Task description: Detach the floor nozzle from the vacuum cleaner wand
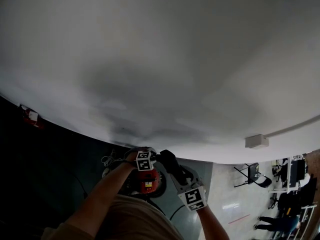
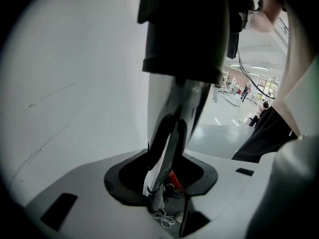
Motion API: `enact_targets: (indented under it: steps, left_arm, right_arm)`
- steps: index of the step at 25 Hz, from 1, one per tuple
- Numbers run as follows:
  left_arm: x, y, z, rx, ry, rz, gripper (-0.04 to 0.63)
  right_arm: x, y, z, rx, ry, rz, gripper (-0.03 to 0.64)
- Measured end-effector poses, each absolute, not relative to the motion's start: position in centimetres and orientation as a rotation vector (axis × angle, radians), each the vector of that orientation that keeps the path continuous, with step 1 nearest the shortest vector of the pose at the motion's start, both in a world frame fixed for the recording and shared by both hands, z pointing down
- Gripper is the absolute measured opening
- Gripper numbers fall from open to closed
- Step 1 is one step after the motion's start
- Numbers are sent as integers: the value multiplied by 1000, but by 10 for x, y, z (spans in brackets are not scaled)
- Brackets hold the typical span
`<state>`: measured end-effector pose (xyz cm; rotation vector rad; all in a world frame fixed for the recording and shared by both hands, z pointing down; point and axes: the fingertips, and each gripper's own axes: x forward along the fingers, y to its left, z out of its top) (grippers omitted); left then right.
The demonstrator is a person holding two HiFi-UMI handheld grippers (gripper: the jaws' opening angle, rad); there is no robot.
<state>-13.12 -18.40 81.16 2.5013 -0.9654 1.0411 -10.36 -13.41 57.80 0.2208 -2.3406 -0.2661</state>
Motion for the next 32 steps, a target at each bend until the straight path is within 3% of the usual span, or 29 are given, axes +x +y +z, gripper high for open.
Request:
enact_targets:
  steps: [2,7,12,16,21,25,29,32]
  left_arm:
    - [-130,-182,812,2490,-986,1024,153]
    - [-136,-183,812,2463,-1000,1064,153]
    - [-140,-184,816,2433,-973,1138,153]
    - [-147,-182,815,2436,-975,1098,153]
    - [-145,-172,815,2472,-937,968,163]
    - [-138,-173,811,2527,-919,988,156]
    - [-119,-168,818,2579,-857,1035,158]
    - [-111,-167,820,2606,-864,1042,155]
  right_arm:
    - [-103,-123,580,247,-2325,-371,180]
    - [-95,-147,586,146,-2482,-111,187]
    - [-129,-147,607,154,-2327,-289,230]
    - [-141,-148,606,195,-2385,-211,229]
    - [-143,-113,603,176,-2294,-557,232]
    - [-127,-137,597,238,-2401,-102,225]
    - [-111,-113,595,222,-2307,-413,227]
    - [-87,-141,596,321,-2408,5,224]
